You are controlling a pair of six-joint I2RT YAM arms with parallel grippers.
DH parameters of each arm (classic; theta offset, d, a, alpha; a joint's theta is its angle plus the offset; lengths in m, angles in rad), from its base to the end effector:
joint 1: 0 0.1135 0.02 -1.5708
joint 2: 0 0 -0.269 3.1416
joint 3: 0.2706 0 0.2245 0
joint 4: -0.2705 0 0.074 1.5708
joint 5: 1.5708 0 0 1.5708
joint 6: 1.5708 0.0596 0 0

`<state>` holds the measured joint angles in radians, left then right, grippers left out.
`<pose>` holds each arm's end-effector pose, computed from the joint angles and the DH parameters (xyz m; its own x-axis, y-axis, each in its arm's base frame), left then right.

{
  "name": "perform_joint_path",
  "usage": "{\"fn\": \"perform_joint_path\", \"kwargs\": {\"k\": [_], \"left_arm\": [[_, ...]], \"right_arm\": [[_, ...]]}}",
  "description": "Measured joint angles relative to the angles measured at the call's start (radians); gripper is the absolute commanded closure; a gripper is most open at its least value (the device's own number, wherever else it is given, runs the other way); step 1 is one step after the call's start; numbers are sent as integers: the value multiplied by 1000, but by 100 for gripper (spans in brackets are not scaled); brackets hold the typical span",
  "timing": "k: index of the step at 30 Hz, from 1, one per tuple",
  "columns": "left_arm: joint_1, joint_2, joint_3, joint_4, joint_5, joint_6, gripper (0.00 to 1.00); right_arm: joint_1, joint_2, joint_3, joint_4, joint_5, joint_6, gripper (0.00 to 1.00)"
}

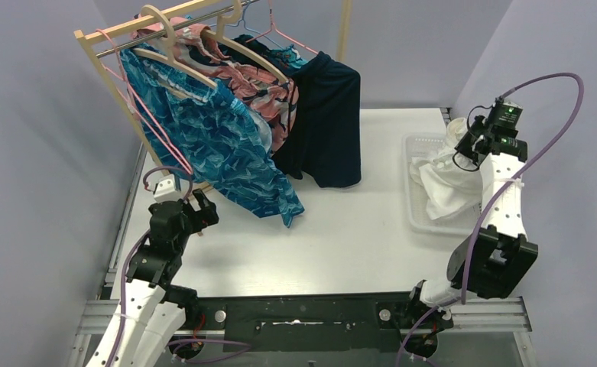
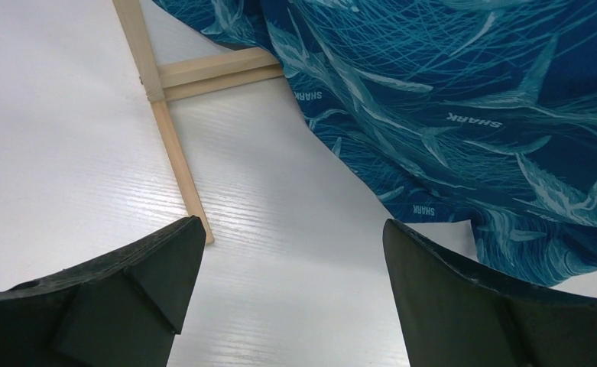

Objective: Remove the shorts from the hanger
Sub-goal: Place the shorts in the basket.

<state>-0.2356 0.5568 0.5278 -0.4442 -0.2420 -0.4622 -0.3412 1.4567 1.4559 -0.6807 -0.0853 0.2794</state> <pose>0.1268 -0.0158 0.2493 -0.4051 -0.3480 -0.8455 -0.1804 0.9370 -0.2992 0.2932 -0.0987 0.3566 -0.4958 0.4676 -0.7318 0.4242 0.8657 0.2658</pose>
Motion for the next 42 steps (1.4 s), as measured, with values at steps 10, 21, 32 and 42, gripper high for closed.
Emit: {"fn": "perform_joint_path", "kwargs": {"k": [10,21,32,42], "left_arm": [[3,-2,-22,0,-35,-13,12],[8,-10,-26,0,-44,-28,12],[8,-18,-29,0,-45,-28,12],[8,-20,-29,0,-46,-28,12]], "right_arm": [[-23,193,49,74,-113,77,95],[93,569,45,147,-75,21,64],[93,373,71,63,-1,-11,40],[87,279,23,104,-55,-8,88]]}}
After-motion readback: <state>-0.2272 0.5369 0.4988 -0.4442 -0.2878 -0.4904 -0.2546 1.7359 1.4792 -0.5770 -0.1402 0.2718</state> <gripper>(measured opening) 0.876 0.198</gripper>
